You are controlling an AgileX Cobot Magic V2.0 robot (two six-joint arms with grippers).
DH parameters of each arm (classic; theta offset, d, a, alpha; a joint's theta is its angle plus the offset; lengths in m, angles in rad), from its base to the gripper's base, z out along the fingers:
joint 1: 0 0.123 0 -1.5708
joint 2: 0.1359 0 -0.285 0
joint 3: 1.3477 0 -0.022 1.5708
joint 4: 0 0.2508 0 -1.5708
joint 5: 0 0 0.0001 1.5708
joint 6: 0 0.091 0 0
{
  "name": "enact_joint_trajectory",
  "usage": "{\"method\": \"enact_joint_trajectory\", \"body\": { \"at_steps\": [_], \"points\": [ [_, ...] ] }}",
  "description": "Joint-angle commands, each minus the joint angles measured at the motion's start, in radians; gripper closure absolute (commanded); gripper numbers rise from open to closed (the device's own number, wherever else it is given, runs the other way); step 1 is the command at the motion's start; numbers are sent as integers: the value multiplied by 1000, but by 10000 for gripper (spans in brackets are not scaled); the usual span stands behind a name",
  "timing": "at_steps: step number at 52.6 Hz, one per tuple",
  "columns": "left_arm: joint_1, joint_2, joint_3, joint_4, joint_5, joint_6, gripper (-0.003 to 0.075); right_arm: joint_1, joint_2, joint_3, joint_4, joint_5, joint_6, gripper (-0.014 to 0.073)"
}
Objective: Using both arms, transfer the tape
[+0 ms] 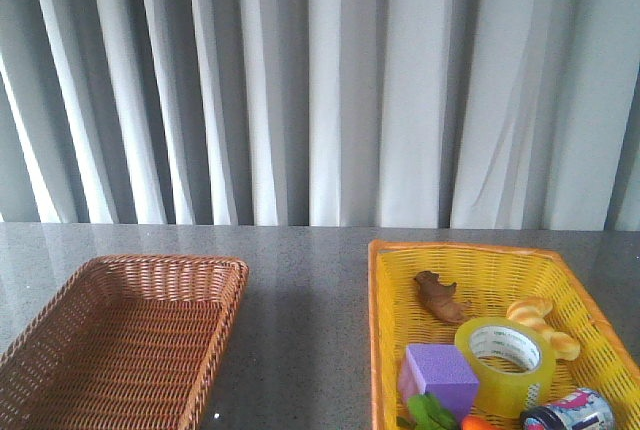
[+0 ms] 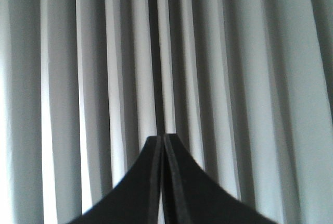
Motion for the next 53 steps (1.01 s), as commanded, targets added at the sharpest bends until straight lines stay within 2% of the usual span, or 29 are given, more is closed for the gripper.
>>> {"method": "enact_joint_trajectory", "body": {
  "at_steps": [1, 7, 15, 25, 31, 42, 53],
  "points": [
    [-34, 140, -179, -6, 50, 60, 727, -4, 123, -177, -5, 127, 106, 602],
    [-68, 296, -327, -11, 167, 158, 727, -4, 240, -323, -20, 316, 106, 602],
    [-68, 478, -487, -38, 353, 97, 727, -4, 364, -416, -14, 445, 106, 602],
    [-66, 652, -601, -38, 503, 34, 727, -4, 444, -417, -11, 514, 106, 602],
    [-66, 705, -607, -38, 501, 34, 727, -4, 464, -417, -11, 536, 106, 602],
    [-66, 747, -606, -38, 432, 33, 727, -4, 489, -417, 21, 451, 135, 602],
    [-66, 748, -606, -33, 419, 34, 720, -4, 502, -417, 38, 510, 129, 594]
  ]
}}
